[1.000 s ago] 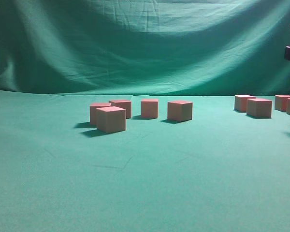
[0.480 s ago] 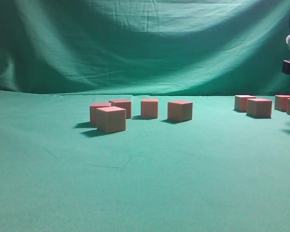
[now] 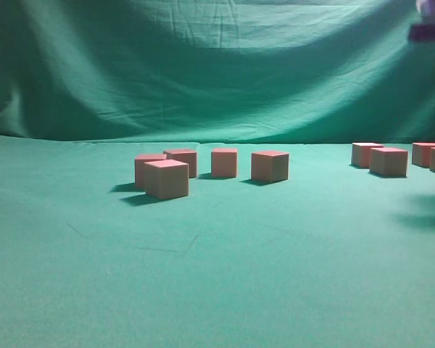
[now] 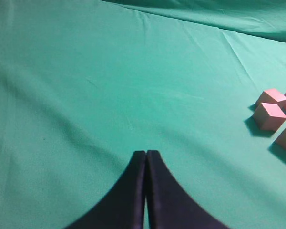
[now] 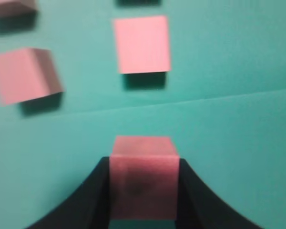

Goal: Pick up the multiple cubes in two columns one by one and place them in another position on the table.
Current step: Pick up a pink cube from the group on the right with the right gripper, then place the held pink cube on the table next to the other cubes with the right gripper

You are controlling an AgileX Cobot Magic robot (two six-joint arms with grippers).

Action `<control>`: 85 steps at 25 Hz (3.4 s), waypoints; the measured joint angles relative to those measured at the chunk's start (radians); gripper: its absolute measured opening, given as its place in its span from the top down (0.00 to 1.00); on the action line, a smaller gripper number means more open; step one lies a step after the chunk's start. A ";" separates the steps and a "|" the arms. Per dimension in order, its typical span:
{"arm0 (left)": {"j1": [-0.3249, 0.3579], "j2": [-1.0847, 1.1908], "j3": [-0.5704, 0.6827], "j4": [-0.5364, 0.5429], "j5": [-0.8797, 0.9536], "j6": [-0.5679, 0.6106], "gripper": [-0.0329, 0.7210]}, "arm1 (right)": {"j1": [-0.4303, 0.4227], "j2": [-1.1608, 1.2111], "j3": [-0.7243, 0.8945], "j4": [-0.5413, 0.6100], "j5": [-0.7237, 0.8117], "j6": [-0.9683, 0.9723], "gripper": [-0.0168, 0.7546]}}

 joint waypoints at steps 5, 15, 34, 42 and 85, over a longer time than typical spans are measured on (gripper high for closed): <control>0.000 0.000 0.000 0.000 0.000 0.000 0.96 | 0.146 -0.110 -0.011 0.018 0.083 -0.054 0.64; 0.000 0.000 0.000 0.000 0.000 0.000 0.96 | 0.552 -0.127 -0.025 0.027 0.089 -0.157 0.64; 0.000 0.000 0.000 0.000 0.000 0.000 0.96 | 0.707 0.206 -0.254 -0.012 0.131 -0.370 0.64; 0.000 0.000 0.000 0.000 0.000 0.000 0.96 | 0.709 0.241 -0.256 -0.018 0.104 -0.374 0.64; 0.000 0.000 0.000 0.000 0.000 0.000 0.96 | 0.709 0.278 -0.284 -0.018 0.132 -0.374 0.15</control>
